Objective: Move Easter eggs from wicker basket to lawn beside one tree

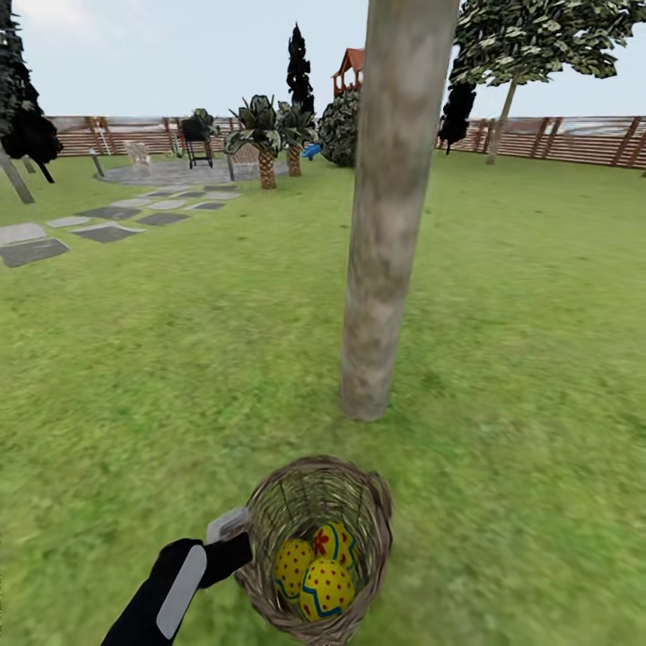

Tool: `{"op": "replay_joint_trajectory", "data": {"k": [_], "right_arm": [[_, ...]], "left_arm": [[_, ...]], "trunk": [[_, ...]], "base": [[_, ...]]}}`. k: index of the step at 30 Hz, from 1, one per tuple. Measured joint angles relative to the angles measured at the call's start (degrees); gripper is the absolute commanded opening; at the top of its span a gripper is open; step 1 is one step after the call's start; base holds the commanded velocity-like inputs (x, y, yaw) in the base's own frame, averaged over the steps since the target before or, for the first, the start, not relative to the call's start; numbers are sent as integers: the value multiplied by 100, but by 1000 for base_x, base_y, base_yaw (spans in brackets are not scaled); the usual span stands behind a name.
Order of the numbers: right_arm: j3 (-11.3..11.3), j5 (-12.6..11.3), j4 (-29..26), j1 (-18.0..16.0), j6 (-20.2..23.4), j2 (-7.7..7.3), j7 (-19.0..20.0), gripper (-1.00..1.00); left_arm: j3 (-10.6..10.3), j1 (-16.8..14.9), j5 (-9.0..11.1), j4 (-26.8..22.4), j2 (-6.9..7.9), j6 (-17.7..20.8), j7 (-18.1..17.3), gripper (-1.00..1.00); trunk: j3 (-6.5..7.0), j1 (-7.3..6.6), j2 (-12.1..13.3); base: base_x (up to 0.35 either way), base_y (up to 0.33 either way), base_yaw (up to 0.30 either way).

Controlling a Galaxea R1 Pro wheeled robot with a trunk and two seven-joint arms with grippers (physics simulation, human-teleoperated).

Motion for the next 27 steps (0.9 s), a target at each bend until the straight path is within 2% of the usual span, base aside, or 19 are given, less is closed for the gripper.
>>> {"op": "replay_joint_trajectory", "data": {"k": [7,14,19,27], "right_arm": [[0,-6,0,2,-9,3,0,100],[0,-25,-6,2,13,3,2,100],[0,-53,-10,2,6,3,9,100],[0,-73,-7,4,6,9,0,100]], "left_arm": [[0,0,3,0,0,0,1,-100],[0,0,-5,1,-6,1,1,-100],[0,0,3,0,-5,-1,9,-100],[0,0,10,0,-5,-2,1,-100]], "trunk": [[-49,0,0],[-58,0,0],[-58,3,0],[-58,0,0]], "base": [[292,0,187],[289,0,10],[39,0,32],[116,0,252]]}}
